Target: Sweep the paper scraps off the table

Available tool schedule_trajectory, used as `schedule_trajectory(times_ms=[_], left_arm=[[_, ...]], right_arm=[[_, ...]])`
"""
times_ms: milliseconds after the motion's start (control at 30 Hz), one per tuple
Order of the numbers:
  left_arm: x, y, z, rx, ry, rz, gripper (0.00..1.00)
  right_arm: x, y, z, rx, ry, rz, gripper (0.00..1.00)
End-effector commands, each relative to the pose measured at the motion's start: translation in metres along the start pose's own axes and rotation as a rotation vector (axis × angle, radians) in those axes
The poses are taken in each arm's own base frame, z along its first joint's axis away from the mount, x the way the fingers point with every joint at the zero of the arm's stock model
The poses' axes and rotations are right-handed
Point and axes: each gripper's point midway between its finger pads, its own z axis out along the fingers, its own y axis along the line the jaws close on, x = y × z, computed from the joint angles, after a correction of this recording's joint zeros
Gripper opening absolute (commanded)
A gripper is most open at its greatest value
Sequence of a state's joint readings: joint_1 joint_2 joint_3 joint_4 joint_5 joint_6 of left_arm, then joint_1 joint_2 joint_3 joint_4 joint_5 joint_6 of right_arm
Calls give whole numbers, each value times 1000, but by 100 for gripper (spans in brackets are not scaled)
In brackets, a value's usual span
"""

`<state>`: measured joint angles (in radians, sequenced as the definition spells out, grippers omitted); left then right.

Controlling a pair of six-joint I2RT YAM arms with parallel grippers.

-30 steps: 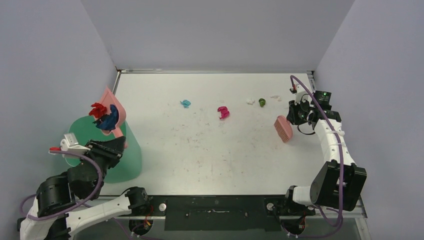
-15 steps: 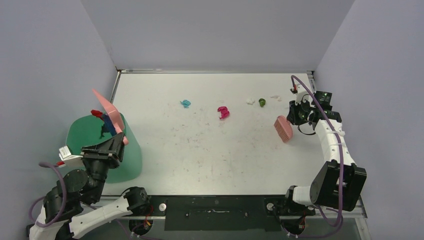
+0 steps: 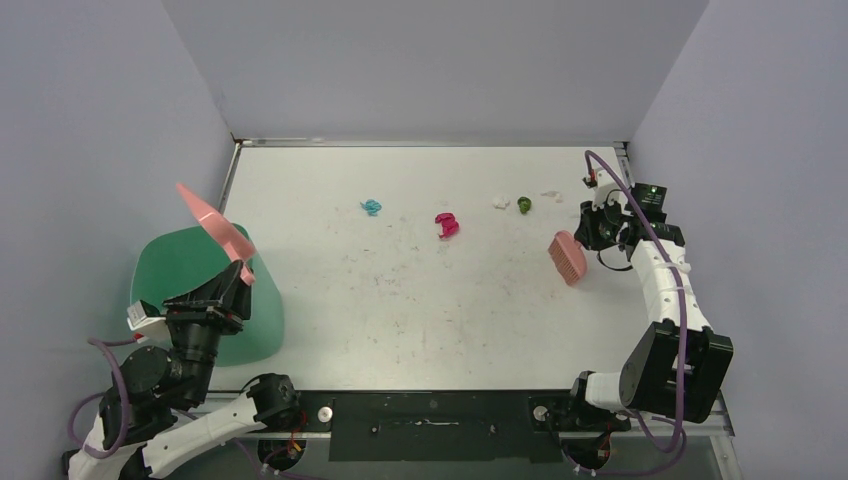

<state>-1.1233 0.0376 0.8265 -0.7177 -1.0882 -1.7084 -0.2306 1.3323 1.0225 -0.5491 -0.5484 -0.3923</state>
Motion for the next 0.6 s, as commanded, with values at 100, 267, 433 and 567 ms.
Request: schedule_trajectory(times_ms=[100,267,433,567], left_arm=[[-5,-17,-3,35,-5,-25,0],[-16,-23,-3,1,-52,65,0],[-3,-39,5,16,-79,208,0],[11,-50,13,1,-86,373,0]], right_arm=[[37,10,4,-41,111,47,5],[34,12,1,-44,106,43,5],[26,12,-7,-37,91,34,5],[23,13,-13,-32,88,29,5]])
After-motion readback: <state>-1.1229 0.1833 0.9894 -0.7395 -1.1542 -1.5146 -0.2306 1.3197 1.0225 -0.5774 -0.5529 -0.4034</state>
